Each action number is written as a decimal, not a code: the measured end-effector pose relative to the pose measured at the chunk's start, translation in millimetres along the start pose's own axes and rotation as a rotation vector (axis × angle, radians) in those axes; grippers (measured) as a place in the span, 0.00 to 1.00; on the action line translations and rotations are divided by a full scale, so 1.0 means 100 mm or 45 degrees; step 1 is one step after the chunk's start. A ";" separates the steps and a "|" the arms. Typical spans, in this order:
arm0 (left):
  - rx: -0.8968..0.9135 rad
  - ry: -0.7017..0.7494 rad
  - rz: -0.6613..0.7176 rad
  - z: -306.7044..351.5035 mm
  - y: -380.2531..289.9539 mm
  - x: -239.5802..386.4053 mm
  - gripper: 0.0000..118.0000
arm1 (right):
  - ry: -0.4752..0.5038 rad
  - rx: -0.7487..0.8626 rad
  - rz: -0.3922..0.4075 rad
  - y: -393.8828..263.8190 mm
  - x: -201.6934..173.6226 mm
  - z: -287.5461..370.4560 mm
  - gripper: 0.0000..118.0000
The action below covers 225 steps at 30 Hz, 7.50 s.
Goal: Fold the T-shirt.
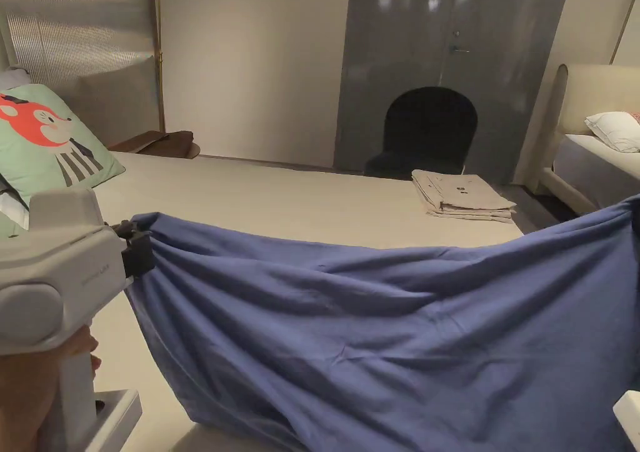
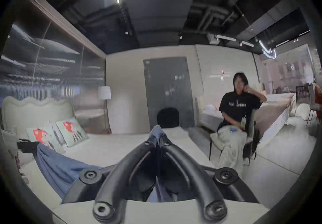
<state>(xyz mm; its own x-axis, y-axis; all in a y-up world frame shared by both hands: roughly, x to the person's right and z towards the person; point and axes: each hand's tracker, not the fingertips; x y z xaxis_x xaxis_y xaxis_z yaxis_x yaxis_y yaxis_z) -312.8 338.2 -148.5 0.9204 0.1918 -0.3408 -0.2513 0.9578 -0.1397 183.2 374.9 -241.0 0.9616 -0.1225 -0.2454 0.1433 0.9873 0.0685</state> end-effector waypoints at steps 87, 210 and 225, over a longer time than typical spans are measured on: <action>-0.441 0.092 -0.101 0.46 -1.58 -0.58 0.04 | -0.069 -0.619 0.085 -1.63 0.16 1.16 0.01; -0.729 0.162 -0.056 -1.33 -1.91 -0.44 0.62 | -0.326 -1.035 0.056 -2.79 0.58 -0.55 0.82; -0.212 0.039 -0.143 -0.11 -1.40 -0.28 0.00 | -0.243 -0.397 0.103 -1.78 0.04 0.29 0.01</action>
<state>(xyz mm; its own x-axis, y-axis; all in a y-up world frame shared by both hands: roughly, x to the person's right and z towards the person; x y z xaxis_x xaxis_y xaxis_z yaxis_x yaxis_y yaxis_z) -306.6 196.3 -129.8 0.9365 0.0767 -0.3422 -0.1959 0.9237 -0.3292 168.1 196.2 -226.5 0.9974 -0.0301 -0.0647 0.0149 0.9743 -0.2247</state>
